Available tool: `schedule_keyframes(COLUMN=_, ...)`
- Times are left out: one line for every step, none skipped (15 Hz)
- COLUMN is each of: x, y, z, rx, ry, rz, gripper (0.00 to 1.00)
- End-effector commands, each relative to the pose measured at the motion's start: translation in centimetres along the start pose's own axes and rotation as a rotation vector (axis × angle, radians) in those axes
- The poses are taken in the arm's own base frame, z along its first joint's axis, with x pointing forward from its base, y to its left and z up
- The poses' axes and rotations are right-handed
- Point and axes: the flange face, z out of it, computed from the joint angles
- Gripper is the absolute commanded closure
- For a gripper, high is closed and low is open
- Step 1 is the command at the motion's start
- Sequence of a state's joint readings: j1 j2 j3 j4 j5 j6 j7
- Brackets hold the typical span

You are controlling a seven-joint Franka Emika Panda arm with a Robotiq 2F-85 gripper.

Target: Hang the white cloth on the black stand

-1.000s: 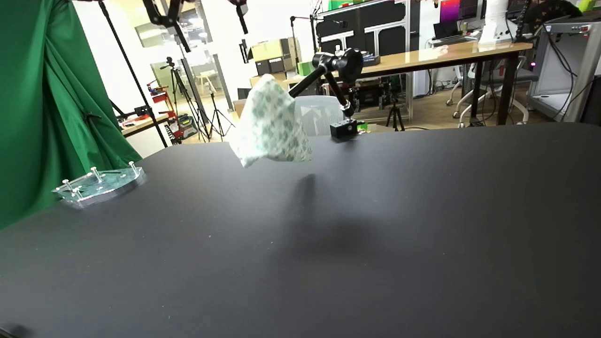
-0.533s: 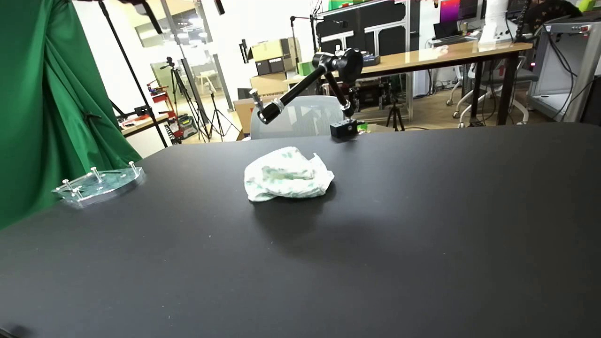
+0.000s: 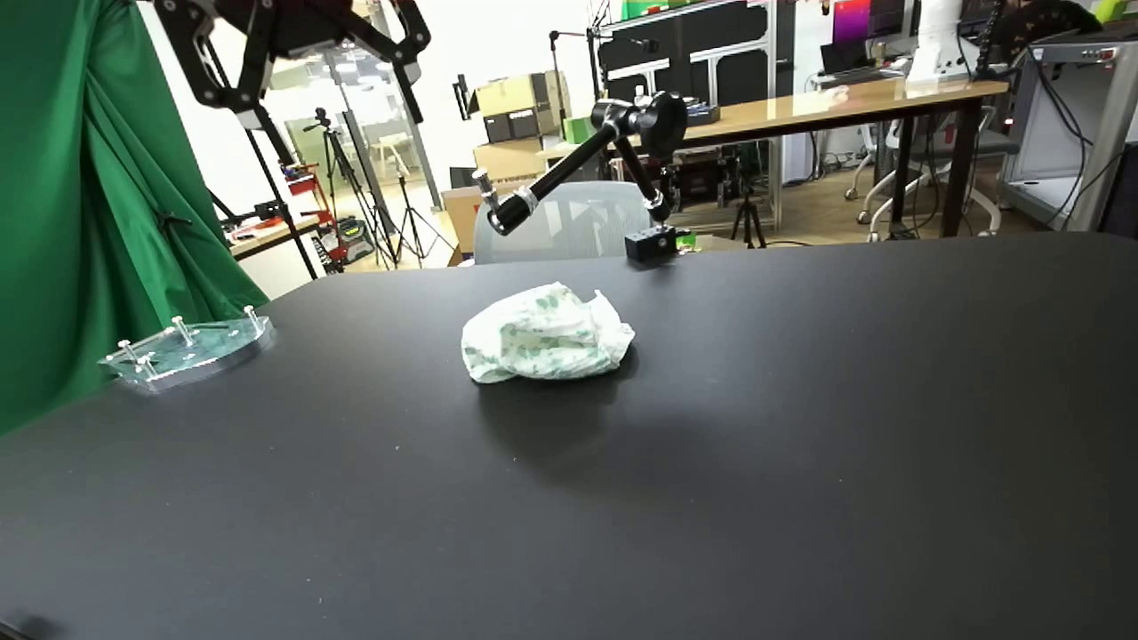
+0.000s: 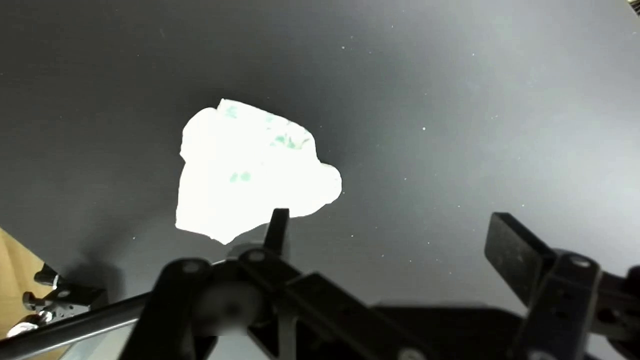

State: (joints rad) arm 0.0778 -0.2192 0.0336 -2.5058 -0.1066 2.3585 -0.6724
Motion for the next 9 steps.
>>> schedule_keyframes(x=0.1, y=0.1, z=-0.2, rx=-0.002, ry=0.002, rz=-0.001, gripper=0.0)
schedule_keyframes(x=0.3, y=0.1, z=-0.4, rx=-0.005, ry=0.006, rz=-0.002, gripper=0.0)
schedule_keyframes(x=0.3, y=0.1, z=-0.5, rx=-0.006, ry=0.007, rz=-0.002, gripper=0.0)
schedule_keyframes(x=0.3, y=0.1, z=-0.5, rx=-0.006, ry=0.008, rz=-0.002, gripper=0.0)
schedule_keyframes(x=0.3, y=0.1, z=-0.5, rx=-0.006, ry=0.008, rz=-0.003, gripper=0.0)
schedule_keyframes(x=0.2, y=0.3, z=-0.1, rx=0.0, ry=0.001, rz=0.018, gripper=0.0)
schedule_keyframes(x=0.1, y=0.5, z=0.3, rx=-0.007, ry=0.0, rz=0.031, gripper=0.0)
schedule_keyframes(x=-0.2, y=0.8, z=1.1, rx=-0.009, ry=-0.003, rz=0.046, gripper=0.0)
schedule_keyframes(x=-0.4, y=1.2, z=1.7, rx=-0.016, ry=0.001, rz=0.048, gripper=0.0)
